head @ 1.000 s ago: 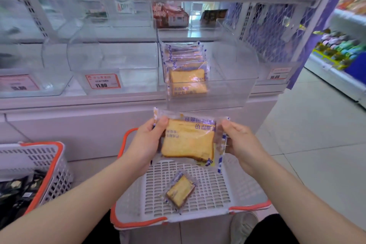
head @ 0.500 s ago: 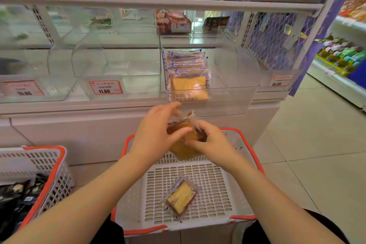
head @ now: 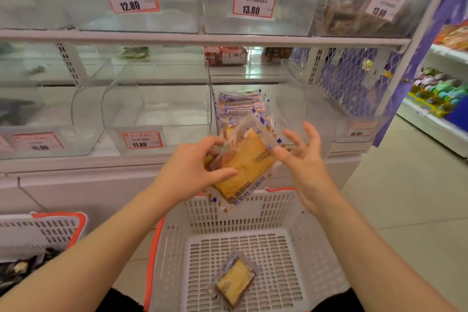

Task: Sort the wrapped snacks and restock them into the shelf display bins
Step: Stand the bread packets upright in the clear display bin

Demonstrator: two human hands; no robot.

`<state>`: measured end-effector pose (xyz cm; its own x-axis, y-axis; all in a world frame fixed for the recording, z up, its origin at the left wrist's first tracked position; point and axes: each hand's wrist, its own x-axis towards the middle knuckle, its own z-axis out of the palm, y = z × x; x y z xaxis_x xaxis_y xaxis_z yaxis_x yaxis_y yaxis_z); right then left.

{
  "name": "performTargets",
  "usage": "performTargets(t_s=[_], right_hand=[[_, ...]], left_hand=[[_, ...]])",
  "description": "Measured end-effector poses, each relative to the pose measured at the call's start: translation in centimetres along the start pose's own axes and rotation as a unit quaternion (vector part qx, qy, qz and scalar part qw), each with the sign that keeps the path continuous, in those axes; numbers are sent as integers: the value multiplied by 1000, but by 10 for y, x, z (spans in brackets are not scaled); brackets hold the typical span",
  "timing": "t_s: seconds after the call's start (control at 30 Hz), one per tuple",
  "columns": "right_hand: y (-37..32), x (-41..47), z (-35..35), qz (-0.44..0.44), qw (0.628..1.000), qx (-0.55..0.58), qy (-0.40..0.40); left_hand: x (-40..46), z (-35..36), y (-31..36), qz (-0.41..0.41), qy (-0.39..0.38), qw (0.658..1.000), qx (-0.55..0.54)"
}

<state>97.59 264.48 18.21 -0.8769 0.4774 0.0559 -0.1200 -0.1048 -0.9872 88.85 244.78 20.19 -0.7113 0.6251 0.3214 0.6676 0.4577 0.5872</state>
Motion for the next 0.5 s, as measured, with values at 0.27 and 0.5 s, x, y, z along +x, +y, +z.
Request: performTargets(t_s=[0.27, 0.5], right_hand=[[-71, 41, -10, -109, 946, -231, -200], [-84, 80, -18, -87, 941, -281, -169]], left_hand=[[64, -35, 35, 148, -16, 963, 225], [133, -35, 50, 112, -115, 938, 306]])
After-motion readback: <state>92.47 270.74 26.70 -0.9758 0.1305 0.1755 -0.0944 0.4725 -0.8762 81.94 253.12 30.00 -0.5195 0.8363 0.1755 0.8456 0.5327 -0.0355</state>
